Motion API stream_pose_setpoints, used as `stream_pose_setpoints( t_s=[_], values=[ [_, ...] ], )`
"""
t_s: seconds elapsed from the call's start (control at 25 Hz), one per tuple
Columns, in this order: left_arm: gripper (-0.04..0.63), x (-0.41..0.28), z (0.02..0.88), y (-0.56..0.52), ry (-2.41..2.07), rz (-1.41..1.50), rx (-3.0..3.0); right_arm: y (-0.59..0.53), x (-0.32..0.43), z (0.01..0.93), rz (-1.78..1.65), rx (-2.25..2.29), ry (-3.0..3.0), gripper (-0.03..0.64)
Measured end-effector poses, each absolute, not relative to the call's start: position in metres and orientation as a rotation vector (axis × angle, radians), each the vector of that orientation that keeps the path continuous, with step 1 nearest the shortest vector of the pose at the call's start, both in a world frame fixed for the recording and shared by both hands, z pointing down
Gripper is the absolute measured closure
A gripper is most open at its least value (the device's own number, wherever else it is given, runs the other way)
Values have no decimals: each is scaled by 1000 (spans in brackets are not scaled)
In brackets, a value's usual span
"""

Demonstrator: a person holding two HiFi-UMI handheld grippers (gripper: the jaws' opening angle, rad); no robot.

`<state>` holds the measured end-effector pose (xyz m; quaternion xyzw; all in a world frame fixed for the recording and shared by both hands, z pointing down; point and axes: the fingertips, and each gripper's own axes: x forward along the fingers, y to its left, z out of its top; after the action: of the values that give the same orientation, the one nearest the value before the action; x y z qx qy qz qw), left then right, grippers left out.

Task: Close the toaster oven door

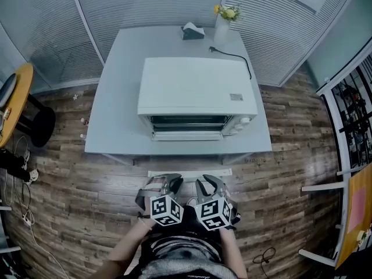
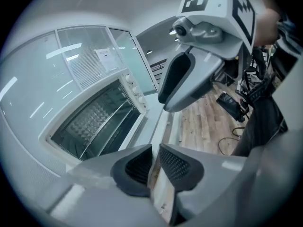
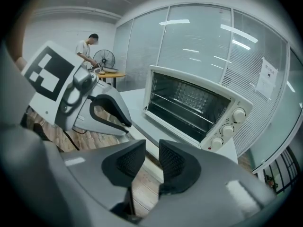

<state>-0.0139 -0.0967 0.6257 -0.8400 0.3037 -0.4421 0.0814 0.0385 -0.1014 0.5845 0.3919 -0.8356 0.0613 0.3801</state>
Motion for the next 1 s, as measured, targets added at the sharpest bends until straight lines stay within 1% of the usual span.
stream_pose_setpoints(
  t_s=[0.36,0.84,0.92,1.0],
  values=[
    [538,-17,598,-113,973,-1251,-2516,-123,35,588,-12,932,-2018,523],
    [531,-23,567,-132,1074,-1138,-2514,-145,32,562,-21,972,-2097,517],
    [505,-24,561,-132,1079,-1112,-2557,-150,32,556,-24,980,-2111,517],
    [495,-24,558,-131,1079,-1088,-2603,-156,32,551,-29,991,-2123,515]
  ],
)
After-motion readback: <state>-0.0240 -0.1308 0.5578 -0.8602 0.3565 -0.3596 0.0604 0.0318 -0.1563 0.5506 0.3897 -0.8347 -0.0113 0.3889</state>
